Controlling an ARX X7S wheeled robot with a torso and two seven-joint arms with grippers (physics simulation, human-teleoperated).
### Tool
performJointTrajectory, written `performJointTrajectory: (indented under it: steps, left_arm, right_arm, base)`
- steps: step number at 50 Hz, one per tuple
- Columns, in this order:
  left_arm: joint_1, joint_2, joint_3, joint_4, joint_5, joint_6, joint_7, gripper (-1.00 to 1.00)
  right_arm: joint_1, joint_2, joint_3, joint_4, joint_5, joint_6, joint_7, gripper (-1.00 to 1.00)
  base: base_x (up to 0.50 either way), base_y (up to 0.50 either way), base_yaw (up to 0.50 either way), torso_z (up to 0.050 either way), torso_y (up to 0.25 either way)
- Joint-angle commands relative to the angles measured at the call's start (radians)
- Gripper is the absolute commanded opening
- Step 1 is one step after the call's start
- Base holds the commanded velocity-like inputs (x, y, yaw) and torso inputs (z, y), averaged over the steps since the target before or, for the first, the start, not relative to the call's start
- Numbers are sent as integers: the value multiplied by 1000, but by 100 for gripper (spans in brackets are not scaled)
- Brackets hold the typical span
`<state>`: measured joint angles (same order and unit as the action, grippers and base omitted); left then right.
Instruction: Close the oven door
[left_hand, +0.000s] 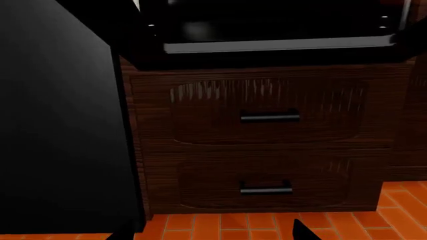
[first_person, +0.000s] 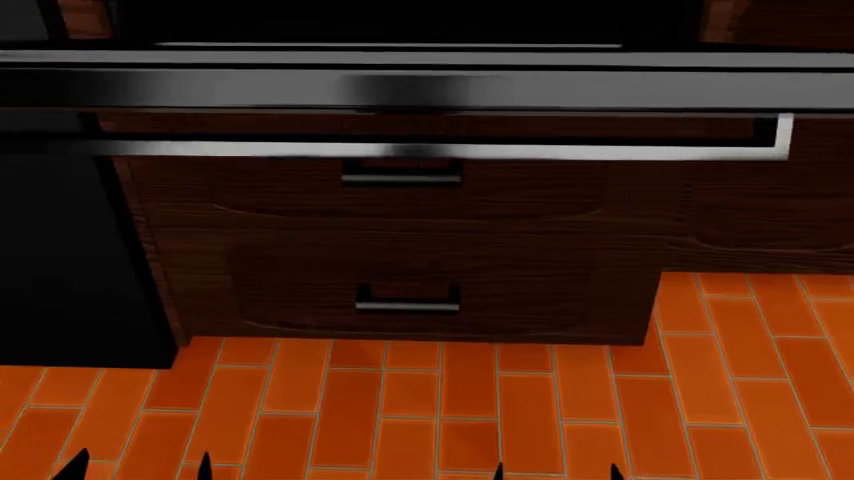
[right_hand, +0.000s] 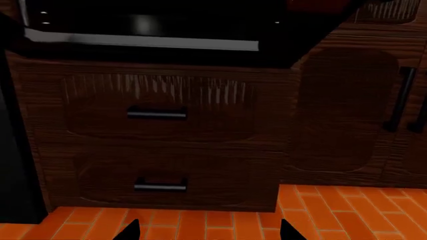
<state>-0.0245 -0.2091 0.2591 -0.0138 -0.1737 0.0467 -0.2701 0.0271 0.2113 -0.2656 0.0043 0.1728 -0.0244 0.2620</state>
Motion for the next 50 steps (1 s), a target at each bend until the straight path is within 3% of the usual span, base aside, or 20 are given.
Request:
performJointTrajectory:
  steps: [1,50]
  left_arm:
    - [0,-3,5,2,-6,0,-4,100]
    - [0,-19,22,0,-32,29,-10,100]
  right_arm:
    - [4,4,-2,4,6,5,7,100]
    - [5,18,-17,7,29,-18,18,100]
  base:
    - [188,0,0,0,0]
    - [352,0,0,0,0]
